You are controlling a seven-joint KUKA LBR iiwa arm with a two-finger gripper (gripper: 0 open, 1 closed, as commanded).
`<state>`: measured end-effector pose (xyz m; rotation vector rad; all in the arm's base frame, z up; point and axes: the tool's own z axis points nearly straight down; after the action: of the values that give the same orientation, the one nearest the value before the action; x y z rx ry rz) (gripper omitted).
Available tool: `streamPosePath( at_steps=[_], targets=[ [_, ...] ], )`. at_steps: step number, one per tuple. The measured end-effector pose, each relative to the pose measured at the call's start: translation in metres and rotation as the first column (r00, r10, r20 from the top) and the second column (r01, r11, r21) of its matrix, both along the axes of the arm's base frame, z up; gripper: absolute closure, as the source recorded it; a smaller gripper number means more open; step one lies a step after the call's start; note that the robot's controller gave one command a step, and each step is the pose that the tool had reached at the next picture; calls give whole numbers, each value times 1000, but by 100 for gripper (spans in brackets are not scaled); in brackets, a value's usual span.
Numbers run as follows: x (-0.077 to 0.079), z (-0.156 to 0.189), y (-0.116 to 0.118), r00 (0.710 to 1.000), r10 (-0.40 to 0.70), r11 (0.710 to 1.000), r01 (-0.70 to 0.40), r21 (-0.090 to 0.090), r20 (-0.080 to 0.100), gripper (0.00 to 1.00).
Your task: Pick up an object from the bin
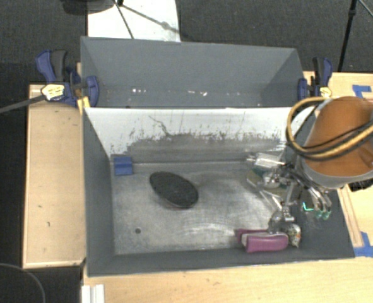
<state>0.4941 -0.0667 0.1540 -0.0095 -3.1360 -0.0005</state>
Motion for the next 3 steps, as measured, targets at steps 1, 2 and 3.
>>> streamPosePath(
  at_steps=[1, 2, 3],
  targets=[
    [-16, -25, 108, 986, 169, 986, -169, 3, 5, 0],
    [34, -25, 189, 998, 69, 998, -69, 4, 13, 0],
    [65, -81, 241, 999, -36, 999, 36, 3, 9, 0]
  ],
)
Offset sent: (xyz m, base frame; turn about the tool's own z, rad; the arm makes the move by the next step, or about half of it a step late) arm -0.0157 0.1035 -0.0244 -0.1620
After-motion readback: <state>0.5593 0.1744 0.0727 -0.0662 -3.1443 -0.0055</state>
